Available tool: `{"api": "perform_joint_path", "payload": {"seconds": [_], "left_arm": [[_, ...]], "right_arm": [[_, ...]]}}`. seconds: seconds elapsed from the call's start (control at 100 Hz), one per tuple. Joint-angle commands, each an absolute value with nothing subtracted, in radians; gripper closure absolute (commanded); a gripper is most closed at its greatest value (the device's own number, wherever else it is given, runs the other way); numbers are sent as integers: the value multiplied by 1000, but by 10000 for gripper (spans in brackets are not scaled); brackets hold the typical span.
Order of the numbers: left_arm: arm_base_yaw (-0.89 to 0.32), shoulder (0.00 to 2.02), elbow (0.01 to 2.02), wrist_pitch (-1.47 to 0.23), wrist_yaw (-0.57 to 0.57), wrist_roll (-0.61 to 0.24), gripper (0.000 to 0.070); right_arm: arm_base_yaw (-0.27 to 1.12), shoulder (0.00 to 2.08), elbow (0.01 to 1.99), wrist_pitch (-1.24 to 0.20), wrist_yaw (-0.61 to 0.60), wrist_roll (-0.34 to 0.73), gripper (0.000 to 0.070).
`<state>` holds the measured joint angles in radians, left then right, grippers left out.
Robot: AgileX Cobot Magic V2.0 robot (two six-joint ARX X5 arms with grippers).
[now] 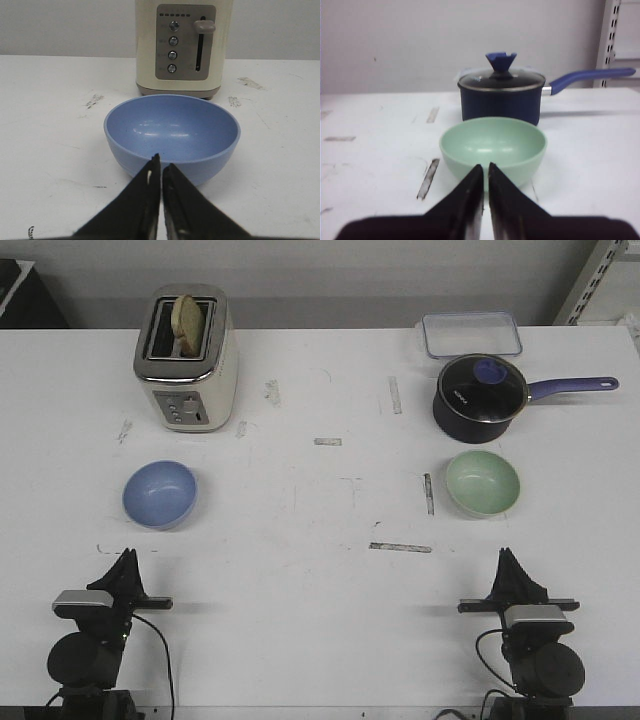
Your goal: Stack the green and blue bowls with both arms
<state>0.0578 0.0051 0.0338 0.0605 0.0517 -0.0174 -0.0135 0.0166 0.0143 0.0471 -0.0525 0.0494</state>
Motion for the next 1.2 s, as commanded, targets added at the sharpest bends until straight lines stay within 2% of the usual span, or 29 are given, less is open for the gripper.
{"api": "perform_joint_path", "payload": {"seconds": [0.0, 0.16, 0.32, 0.48, 0.6, 0.92, 0.97, 1.12, 1.19], "left_arm": [[59, 3, 13, 76, 52, -19, 699], [59, 3, 13, 76, 52, -20, 699], [59, 3, 13, 76, 52, -20, 699], [59, 3, 13, 76, 52, -20, 699], [59, 3, 13, 76, 52, -20, 699], [59, 3, 13, 76, 52, -19, 699], [59, 3, 13, 76, 52, -20, 699], [59, 3, 13, 76, 52, -19, 699], [59, 3, 13, 76, 52, -20, 699]], "right_arm": [[-14, 19, 13, 76, -53, 48, 695], [-15, 20, 13, 86, -21, 38, 695], [-14, 20, 23, 236, -9, 52, 695], [-15, 52, 176, 239, 35, 24, 695], [-14, 179, 369, 144, 33, 6, 695], [-15, 741, 907, -282, -9, 1, 683], [-15, 821, 969, -342, -27, -3, 649], [-40, 1027, 1083, -470, -81, -30, 408], [-59, 1103, 1103, -499, -87, -31, 326]]}}
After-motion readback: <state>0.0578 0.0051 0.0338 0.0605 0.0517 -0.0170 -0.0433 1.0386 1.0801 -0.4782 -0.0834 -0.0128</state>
